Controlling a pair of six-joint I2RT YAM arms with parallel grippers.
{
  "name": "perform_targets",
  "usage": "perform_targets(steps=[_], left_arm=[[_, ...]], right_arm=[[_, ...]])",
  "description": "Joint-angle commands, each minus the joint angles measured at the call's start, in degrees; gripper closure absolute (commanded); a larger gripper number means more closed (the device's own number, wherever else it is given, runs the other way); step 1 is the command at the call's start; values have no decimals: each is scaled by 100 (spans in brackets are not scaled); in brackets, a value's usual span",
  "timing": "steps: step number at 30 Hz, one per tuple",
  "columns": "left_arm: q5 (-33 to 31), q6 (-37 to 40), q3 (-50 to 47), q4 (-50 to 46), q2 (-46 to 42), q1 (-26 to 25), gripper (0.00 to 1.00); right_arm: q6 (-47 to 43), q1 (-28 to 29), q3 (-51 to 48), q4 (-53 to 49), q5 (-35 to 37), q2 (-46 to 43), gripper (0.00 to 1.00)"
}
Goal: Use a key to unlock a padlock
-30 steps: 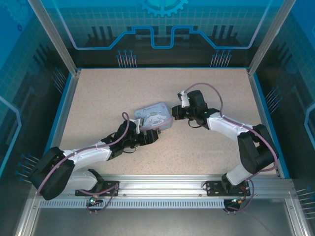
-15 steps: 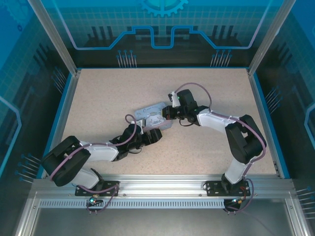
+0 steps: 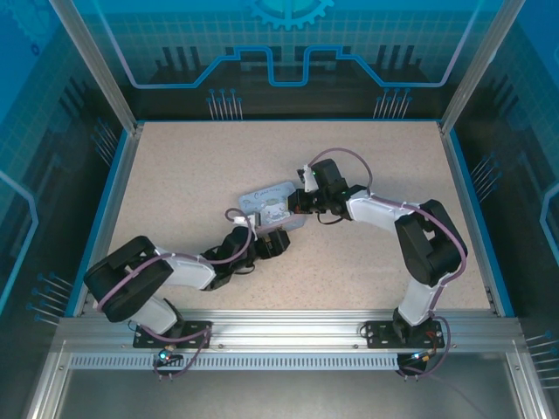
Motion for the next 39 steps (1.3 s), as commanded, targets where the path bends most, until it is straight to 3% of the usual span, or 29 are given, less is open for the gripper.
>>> perform_targets(steps=[1, 8, 23, 33, 39], left_arm=[[-599, 389, -125, 684, 186, -199, 12], [-860, 474, -135, 1448, 773, -281, 11], [-1396, 867, 399, 1208, 1315, -342, 10], [-2320, 1209, 691, 1056, 1529, -689, 7], [-2392, 1300, 801, 1182, 1703, -747, 6]], right_arm=[[17, 74, 95, -386, 219, 183, 100], [-69, 113, 165, -578, 371, 198, 100], [-170, 216, 298, -892, 618, 253, 100], [-191, 219, 298, -831, 544, 262, 100], [-223, 217, 280, -831, 541, 246, 100]])
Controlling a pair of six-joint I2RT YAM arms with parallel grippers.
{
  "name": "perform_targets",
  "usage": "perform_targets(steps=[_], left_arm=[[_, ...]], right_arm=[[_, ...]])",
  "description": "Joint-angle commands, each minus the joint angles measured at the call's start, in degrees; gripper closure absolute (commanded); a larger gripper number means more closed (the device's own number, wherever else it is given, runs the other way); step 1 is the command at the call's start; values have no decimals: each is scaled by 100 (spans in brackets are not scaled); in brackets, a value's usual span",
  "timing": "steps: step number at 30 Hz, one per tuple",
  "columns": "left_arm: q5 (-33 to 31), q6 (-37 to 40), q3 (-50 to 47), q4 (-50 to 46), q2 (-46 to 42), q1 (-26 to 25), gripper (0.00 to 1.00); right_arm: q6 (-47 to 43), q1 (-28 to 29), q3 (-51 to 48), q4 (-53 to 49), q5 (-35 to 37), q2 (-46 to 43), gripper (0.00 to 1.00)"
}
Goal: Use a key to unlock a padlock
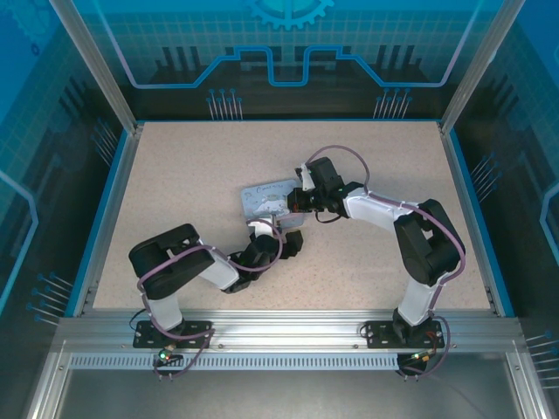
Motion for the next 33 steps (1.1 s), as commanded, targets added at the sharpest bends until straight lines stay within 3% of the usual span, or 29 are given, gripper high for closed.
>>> perform_targets(steps=[1, 10, 23, 33], left_arm=[[-203, 220, 161, 167, 137, -22, 6], [226, -59, 1, 1137, 8, -19, 13], [355, -442, 111, 1315, 146, 18, 21], [334, -928, 266, 727, 328, 85, 22]], right_arm=[[-94, 101, -6, -407, 93, 188, 100], [-112, 97, -10, -401, 47, 191, 100], [-103, 101, -50, -413, 41, 172, 100], [-95, 96, -59, -404, 9, 160, 100]])
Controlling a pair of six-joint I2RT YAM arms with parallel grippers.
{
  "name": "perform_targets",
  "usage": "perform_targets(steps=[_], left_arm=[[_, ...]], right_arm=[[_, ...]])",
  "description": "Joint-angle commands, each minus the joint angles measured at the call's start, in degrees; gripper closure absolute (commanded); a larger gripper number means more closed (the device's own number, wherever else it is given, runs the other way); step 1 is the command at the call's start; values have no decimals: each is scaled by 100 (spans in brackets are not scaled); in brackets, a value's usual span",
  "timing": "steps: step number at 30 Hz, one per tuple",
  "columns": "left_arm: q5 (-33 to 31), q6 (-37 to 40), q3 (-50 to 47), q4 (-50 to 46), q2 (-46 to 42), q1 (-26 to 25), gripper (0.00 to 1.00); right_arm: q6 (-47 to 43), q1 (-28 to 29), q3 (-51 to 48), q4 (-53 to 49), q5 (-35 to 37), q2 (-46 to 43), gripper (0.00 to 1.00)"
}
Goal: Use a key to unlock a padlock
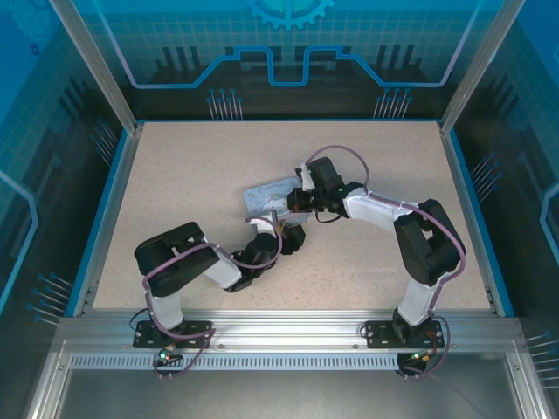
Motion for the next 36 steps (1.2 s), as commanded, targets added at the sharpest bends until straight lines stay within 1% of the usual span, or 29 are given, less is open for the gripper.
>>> perform_targets(steps=[1, 7, 12, 17, 20, 23, 33, 36], left_arm=[[43, -297, 170, -53, 140, 59, 23], [69, -401, 282, -480, 165, 85, 23], [58, -457, 295, -395, 242, 113, 25], [21, -474, 357, -374, 379, 135, 24], [0, -477, 358, -227, 471, 147, 27], [-4, -442, 357, -184, 471, 165, 34], [-144, -377, 317, -267, 396, 180, 75], [-181, -311, 313, -272, 355, 182, 84]], right_arm=[[-87, 101, -51, -404, 16, 169, 100], [-87, 101, -59, -433, 10, 179, 100], [-78, 101, -102, -378, -10, 168, 100], [-72, 96, -106, -354, -23, 168, 100], [-78, 96, -112, -351, -34, 168, 100], [-79, 101, -114, -351, -30, 168, 100], [-79, 100, -129, -308, -58, 148, 100], [-76, 101, -138, -292, -55, 139, 100]])
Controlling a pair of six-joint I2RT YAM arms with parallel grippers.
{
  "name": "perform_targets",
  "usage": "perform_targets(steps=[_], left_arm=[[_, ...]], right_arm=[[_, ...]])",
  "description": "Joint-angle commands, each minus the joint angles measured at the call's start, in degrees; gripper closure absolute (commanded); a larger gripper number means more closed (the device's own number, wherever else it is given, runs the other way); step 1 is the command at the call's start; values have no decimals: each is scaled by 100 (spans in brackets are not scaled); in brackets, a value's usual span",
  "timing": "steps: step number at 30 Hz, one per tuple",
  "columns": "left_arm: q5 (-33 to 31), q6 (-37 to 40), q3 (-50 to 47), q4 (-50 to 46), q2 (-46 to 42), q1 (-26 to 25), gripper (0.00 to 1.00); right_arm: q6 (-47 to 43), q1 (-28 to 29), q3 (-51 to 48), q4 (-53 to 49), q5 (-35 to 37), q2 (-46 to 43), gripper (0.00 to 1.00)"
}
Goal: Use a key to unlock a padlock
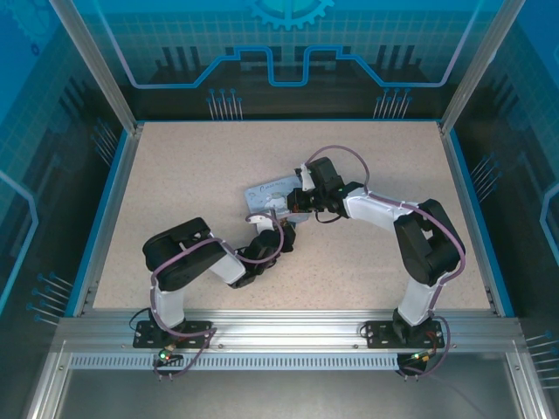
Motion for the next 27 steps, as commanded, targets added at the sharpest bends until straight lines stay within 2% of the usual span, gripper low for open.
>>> perform_targets(steps=[1, 8, 13, 18, 22, 27], left_arm=[[-120, 79, 44, 95, -13, 23, 86], [-96, 144, -24, 39, -172, 32, 96], [237, 265, -36, -367, -621, 114, 100], [1067, 215, 52, -1251, -1152, 453, 100], [1803, 77, 81, -1582, -1472, 773, 100], [2929, -13, 323, -2044, -1722, 1174, 100]], right_arm=[[-79, 101, -136, -302, -6, 132, 100], [-110, 97, -183, -273, -8, 49, 100], [-242, 3, -441, 28, -136, -379, 100], [-611, -304, -927, 195, -433, -1237, 100], [-940, -635, -1451, 163, -989, -1913, 100], [-1390, -725, -2132, 16, -1650, -2172, 100]])
